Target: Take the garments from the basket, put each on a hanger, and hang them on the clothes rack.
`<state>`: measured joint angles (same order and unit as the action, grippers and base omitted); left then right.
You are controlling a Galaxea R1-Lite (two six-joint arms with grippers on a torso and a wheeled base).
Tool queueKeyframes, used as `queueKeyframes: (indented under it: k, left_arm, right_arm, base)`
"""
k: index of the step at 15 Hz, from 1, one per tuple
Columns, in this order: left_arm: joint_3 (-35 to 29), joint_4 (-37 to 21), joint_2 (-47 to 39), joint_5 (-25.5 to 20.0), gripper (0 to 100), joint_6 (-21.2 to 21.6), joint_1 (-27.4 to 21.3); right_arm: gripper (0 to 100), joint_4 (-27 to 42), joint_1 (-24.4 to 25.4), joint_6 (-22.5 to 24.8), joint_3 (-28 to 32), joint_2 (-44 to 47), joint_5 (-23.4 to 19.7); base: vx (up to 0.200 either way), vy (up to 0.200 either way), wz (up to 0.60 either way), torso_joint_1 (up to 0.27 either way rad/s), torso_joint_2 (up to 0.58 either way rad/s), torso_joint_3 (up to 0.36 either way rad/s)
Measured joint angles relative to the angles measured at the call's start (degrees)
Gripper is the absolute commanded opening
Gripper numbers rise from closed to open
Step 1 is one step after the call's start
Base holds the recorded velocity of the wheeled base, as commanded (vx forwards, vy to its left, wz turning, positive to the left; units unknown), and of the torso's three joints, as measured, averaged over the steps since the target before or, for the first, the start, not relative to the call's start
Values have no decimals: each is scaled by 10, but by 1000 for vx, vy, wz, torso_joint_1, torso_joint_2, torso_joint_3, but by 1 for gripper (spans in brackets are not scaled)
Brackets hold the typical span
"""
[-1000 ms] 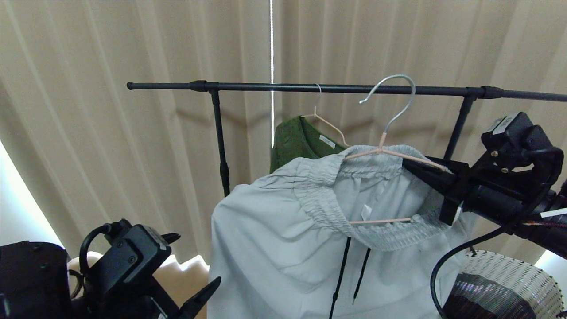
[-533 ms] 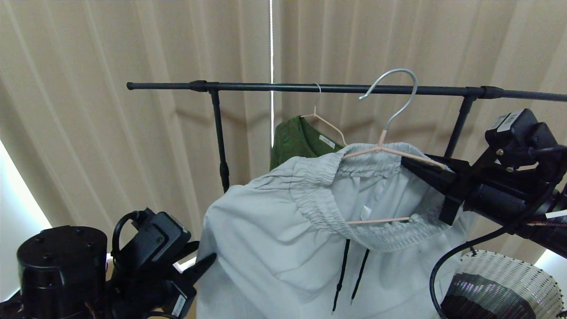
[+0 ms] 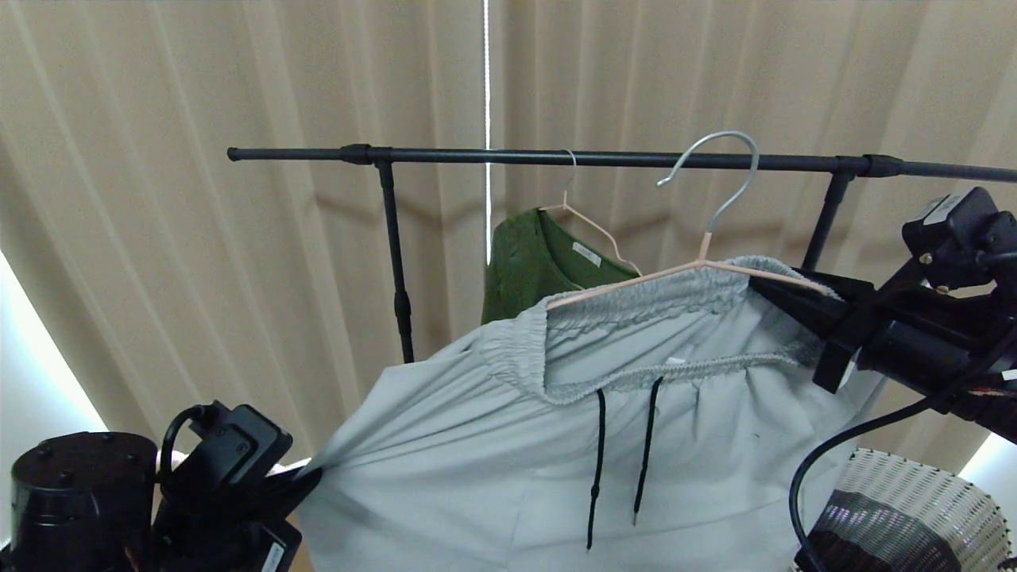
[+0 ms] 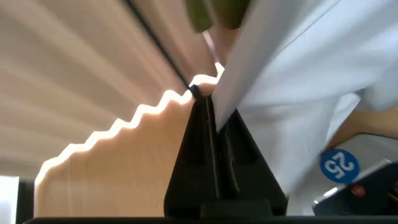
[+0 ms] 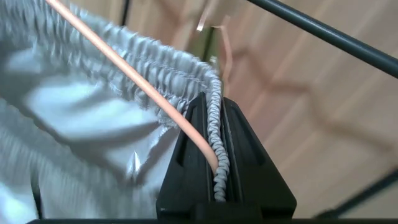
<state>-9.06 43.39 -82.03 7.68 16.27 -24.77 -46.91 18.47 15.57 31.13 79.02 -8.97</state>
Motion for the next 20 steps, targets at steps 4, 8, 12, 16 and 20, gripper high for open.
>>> queueKeyframes:
  k: [4,8,12,16,20]
  left_arm:
    - [1,0,11,-1,100,-2,4]
    - [0,34,29,-32,100,-5,3]
    - [2,44,88,-52,100,-8,5]
    - [22,43,173,-56,100,-9,5]
    - [42,44,214,-93,100,-10,7]
  right_arm:
    - [0,-2,-3,0,2,-2,2]
    - [0,1,-2,1,6,0,4]
    - [0,6,-3,2,7,3,5]
    - [0,7,-12,3,24,19,28]
    - [0,9,-19,3,25,31,40]
  base:
    - [0,0,0,0,0,0]
    - [0,0,0,0,0,0]
    - [0,0,0,0,0,0]
    - [0,0,0,0,0,0]
    - [0,0,0,0,0,0]
